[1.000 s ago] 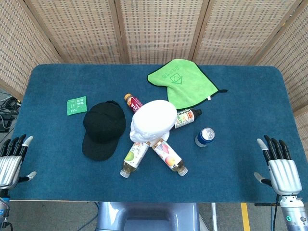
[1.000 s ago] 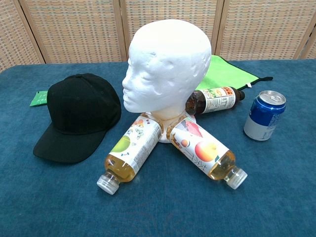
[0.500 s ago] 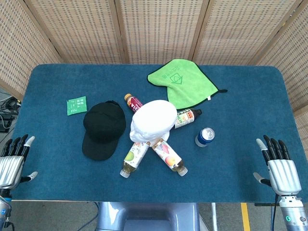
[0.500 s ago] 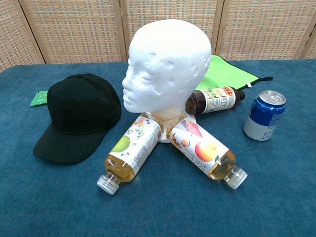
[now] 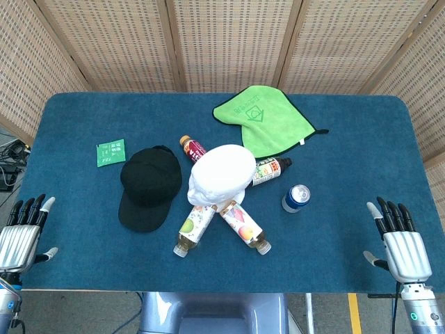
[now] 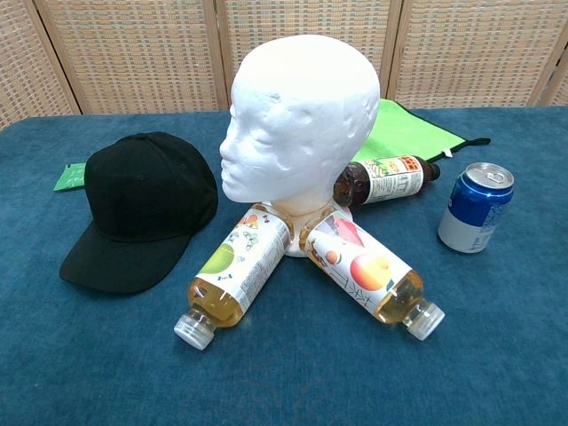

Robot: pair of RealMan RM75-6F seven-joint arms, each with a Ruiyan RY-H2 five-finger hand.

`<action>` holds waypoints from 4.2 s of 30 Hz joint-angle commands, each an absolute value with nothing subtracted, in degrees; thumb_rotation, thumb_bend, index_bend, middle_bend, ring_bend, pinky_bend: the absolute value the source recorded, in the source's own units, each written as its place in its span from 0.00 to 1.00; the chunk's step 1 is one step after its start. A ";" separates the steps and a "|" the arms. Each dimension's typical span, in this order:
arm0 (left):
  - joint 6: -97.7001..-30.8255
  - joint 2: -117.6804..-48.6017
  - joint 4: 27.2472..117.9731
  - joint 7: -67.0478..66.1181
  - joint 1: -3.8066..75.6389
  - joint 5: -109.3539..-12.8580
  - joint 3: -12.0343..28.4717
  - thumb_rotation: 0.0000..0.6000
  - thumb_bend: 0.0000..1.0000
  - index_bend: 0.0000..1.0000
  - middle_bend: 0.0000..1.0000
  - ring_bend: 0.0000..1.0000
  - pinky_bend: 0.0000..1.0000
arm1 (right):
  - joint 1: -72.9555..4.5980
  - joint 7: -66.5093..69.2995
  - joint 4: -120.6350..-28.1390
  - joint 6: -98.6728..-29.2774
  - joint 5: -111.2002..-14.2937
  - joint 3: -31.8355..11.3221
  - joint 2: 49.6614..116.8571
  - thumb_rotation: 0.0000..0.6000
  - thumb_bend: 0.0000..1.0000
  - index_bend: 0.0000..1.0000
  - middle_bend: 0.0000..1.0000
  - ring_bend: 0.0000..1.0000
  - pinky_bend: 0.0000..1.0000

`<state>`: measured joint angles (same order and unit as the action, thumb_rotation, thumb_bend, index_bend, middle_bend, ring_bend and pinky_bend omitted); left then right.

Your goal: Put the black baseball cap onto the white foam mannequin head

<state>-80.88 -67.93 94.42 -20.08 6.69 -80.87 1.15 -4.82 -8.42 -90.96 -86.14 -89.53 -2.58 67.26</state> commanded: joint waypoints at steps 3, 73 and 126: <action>-83.88 -73.28 88.56 -20.37 7.08 -82.84 2.50 1.00 0.00 0.00 0.00 0.00 0.07 | -5.00 -8.77 -90.89 -85.56 -89.50 -2.37 67.48 1.00 0.03 0.00 0.00 0.00 0.00; -86.22 -118.18 29.22 -12.07 19.05 -93.55 0.95 1.00 0.34 0.31 0.92 0.88 0.79 | -4.97 -4.33 -90.91 -86.18 -89.33 -2.86 66.60 1.00 0.03 0.00 0.00 0.00 0.00; -96.43 -115.87 9.20 -15.81 30.12 -96.46 -3.10 1.00 0.67 0.83 0.97 0.92 0.82 | -4.83 -3.60 -90.48 -87.53 -90.42 -2.95 67.00 1.00 0.03 0.04 0.00 0.00 0.00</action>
<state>-95.19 -117.32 9.43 -14.86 29.27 -95.64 -2.40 -4.83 -3.60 -90.49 -87.52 -90.42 -2.95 66.99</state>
